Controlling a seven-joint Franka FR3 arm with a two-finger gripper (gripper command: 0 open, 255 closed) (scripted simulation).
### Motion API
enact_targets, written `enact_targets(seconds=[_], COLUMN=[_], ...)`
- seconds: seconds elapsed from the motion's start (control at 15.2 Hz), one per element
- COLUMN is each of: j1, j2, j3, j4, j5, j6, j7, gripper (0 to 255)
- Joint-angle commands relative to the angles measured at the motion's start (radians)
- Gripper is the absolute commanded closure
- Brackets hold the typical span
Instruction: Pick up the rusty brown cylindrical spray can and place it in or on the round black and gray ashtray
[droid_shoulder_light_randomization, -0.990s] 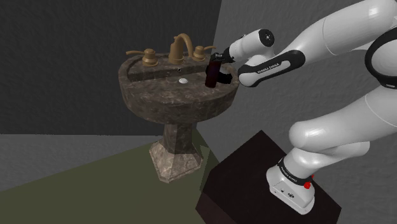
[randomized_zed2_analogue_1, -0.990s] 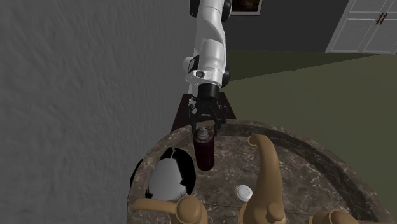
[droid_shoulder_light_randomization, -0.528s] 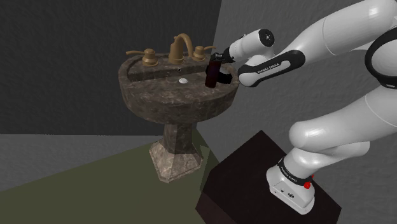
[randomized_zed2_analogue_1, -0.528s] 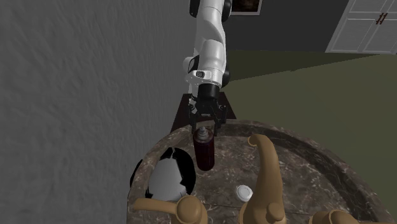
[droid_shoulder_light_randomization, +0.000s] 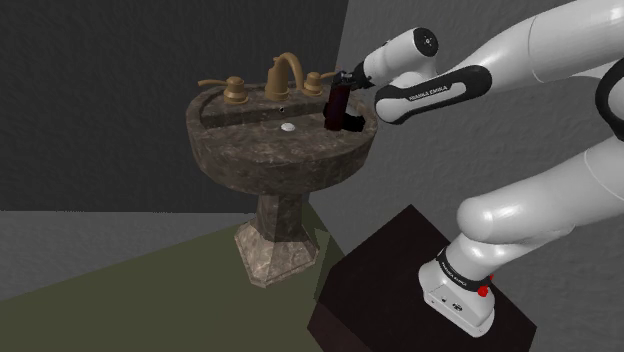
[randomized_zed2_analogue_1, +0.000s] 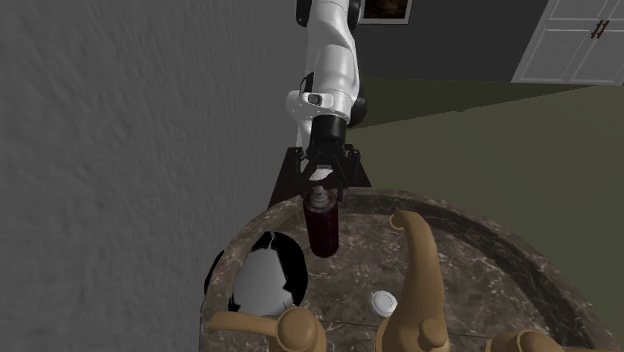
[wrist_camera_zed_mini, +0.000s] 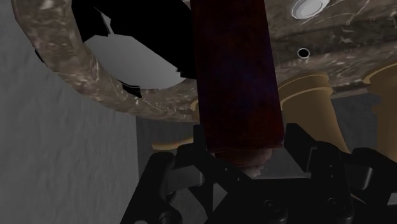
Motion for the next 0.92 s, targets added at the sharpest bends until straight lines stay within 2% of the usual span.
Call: enact_targets(seconds=[0.0, 0.4, 0.86], j1=[0.04, 0.115, 0.163], j2=[-0.013, -0.046, -0.076], j3=[-0.036, -0.102, -0.146], j4=[0.011, 0.057, 0.121], j5=[0.024, 0.079, 0.122], j6=[-0.028, -0.114, -0.212], j7=[-0.025, -0.082, -0.13], gripper=[255, 255, 255])
